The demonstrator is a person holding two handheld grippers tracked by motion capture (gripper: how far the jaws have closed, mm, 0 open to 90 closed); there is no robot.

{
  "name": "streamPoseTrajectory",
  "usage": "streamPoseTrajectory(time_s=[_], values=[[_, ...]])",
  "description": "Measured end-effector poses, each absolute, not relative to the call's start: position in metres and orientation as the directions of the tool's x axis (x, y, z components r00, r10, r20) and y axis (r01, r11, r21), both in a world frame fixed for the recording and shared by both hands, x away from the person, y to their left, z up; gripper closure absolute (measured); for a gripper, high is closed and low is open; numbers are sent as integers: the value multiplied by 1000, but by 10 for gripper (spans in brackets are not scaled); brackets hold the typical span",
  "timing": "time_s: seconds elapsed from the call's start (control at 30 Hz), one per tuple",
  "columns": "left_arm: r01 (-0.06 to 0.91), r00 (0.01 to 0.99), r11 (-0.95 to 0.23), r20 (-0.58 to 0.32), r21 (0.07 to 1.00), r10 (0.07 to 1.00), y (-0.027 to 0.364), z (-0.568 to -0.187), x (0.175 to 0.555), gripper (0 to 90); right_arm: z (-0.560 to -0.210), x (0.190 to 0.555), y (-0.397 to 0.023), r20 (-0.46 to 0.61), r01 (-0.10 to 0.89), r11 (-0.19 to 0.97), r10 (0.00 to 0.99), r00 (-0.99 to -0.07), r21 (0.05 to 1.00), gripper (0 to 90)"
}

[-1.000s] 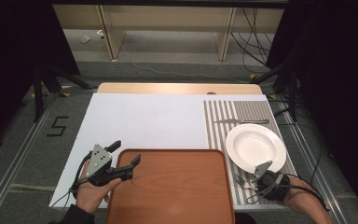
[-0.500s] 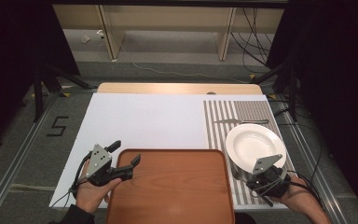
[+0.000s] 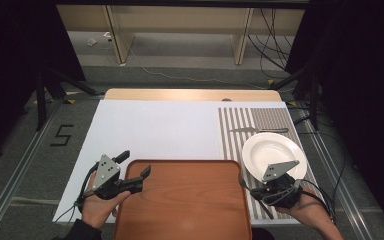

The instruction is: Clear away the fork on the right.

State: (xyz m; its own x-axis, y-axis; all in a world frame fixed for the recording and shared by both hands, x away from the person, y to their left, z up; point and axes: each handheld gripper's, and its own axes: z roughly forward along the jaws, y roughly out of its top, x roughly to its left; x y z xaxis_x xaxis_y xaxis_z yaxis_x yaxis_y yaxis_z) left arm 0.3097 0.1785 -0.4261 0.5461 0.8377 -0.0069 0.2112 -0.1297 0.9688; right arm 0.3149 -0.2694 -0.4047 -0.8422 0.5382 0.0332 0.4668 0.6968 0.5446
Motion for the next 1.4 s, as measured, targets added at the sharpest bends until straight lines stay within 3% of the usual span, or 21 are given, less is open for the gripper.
streamPoseTrajectory(time_s=[0.6, 1.4], values=[[211, 545, -126, -9, 969, 838, 179, -426, 309, 169, -395, 318, -227, 78, 424, 700, 469, -880, 574, 858], [210, 545, -127, -8, 969, 839, 179, -426, 309, 169, -400, 328, -197, 147, 473, 702, 474, -868, 533, 858]])
